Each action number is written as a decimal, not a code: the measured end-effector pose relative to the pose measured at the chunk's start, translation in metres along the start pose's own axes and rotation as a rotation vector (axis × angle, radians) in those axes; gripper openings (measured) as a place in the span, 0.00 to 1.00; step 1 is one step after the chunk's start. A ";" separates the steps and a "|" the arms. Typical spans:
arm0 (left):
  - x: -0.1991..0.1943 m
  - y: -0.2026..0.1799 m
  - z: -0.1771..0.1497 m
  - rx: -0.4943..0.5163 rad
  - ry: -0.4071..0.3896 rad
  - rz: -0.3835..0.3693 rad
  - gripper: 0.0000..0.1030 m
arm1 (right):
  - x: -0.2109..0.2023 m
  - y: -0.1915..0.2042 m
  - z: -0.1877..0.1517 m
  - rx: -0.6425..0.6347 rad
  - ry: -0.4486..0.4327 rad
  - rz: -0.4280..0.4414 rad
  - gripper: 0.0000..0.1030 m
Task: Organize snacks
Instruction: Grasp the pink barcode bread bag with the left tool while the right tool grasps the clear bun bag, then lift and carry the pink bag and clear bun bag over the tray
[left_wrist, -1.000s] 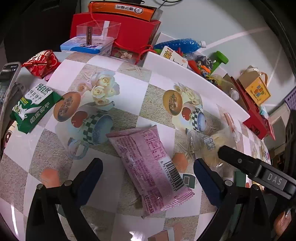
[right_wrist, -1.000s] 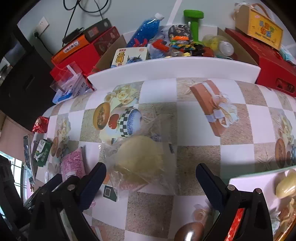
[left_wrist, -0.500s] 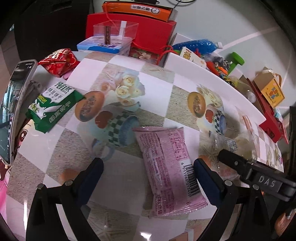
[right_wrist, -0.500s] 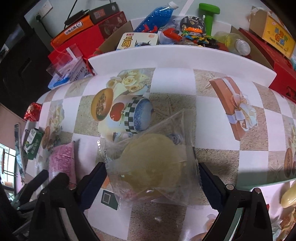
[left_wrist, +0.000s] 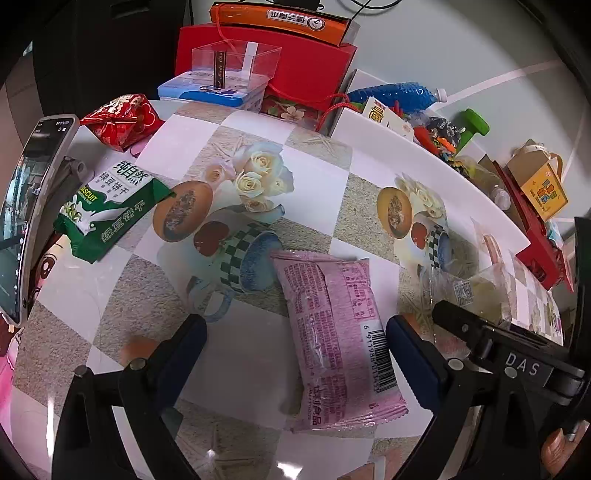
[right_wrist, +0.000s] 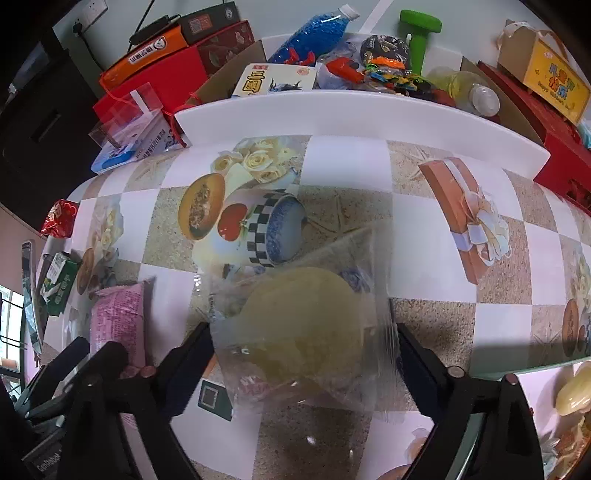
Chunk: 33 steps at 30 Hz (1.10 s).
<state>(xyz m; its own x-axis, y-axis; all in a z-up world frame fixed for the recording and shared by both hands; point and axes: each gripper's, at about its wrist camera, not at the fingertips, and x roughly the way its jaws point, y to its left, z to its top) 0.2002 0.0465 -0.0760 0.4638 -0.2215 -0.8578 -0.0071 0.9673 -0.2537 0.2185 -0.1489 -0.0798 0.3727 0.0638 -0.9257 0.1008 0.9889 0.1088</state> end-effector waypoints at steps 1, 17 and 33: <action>0.000 -0.001 0.000 0.002 0.000 0.000 0.93 | 0.000 0.000 0.001 0.000 -0.003 0.001 0.87; 0.005 -0.023 -0.003 0.067 0.021 -0.070 0.44 | -0.012 -0.011 -0.010 0.049 -0.028 0.007 0.64; -0.009 -0.044 -0.014 0.097 0.027 -0.106 0.40 | -0.034 -0.027 -0.051 0.173 -0.052 0.049 0.62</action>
<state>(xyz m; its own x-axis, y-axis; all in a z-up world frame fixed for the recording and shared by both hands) 0.1845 0.0046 -0.0636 0.4334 -0.3253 -0.8404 0.1272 0.9453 -0.3003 0.1561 -0.1712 -0.0700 0.4273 0.0996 -0.8986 0.2370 0.9468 0.2177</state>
